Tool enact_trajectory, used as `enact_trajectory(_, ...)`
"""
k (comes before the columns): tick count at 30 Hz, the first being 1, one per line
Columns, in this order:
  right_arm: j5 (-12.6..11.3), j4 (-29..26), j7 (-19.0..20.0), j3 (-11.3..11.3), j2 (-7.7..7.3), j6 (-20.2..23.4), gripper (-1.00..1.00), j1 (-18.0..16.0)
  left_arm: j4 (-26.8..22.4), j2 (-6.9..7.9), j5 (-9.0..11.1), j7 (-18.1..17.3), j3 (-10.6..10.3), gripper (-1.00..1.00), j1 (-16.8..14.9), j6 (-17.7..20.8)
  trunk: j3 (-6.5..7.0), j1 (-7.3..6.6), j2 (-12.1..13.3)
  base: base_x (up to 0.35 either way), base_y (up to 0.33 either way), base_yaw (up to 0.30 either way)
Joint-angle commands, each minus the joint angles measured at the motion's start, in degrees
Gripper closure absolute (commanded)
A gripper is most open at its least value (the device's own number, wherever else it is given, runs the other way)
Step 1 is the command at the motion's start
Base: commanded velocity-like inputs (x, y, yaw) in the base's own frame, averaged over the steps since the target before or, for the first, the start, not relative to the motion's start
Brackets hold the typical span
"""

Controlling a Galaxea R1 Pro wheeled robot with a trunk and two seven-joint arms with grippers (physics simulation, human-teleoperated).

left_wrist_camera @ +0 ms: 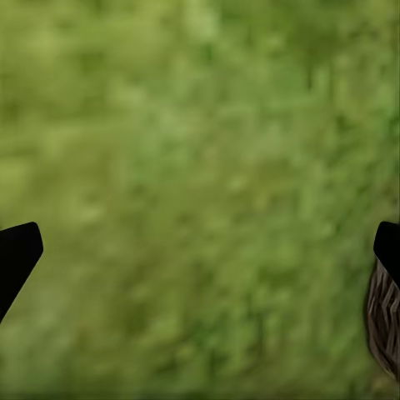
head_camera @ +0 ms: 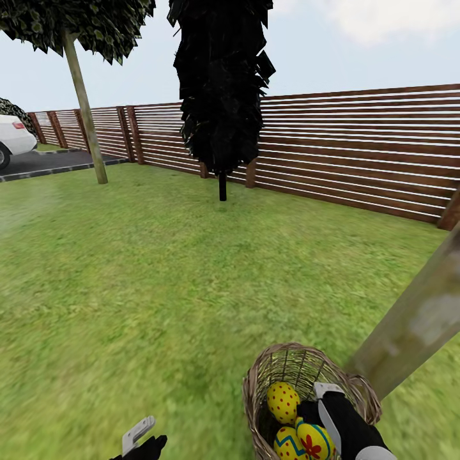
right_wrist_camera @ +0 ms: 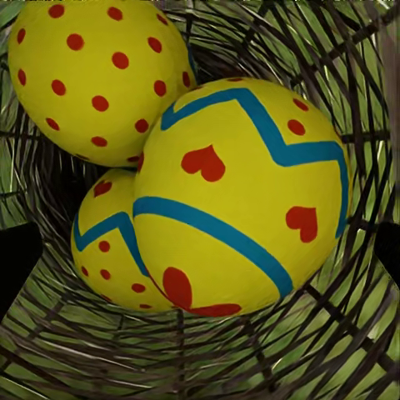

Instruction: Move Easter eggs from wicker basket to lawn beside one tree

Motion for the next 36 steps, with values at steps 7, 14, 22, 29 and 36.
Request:
enact_trajectory(7, 0.5, 0.5, 0.1, -0.4, -0.20, 0.4, -1.00, -2.5, -0.1, -0.03, 0.4, -0.2, 0.3, -1.00, 0.0, 0.4, -0.59, 0.65, -1.2, 0.000, 0.000, 0.000)
enact_trajectory(14, 0.5, 0.7, 0.2, -0.4, -0.35, 0.5, -1.00, -4.0, -0.1, -0.03, 0.4, -0.2, 0.3, -1.00, 0.0, 0.4, -1.31, 1.53, -2.8, 0.000, 0.000, 0.000)
enact_trajectory(22, 0.6, 0.8, -0.4, -0.5, -0.35, 0.5, -1.00, -4.2, -0.1, -0.03, 0.4, -0.2, 0.3, -1.00, 0.0, 0.4, -1.67, 1.97, -3.6, 0.000, 0.000, 0.000)
enact_trajectory(29, 0.3, 0.7, -0.9, -0.5, -0.35, 0.5, -1.00, -4.2, -0.1, -0.03, 0.4, -0.1, 0.3, -1.00, 0.0, 0.4, -2.39, 2.84, -5.2, 0.000, 0.000, 0.000)
enact_trajectory(36, 0.3, 0.7, -3.4, -0.6, -0.35, 0.4, -1.00, -4.2, -0.1, -0.09, 0.4, -0.1, 0.3, -1.00, 0.0, 0.4, -3.10, 3.72, -6.8, 0.000, 0.000, 0.000)
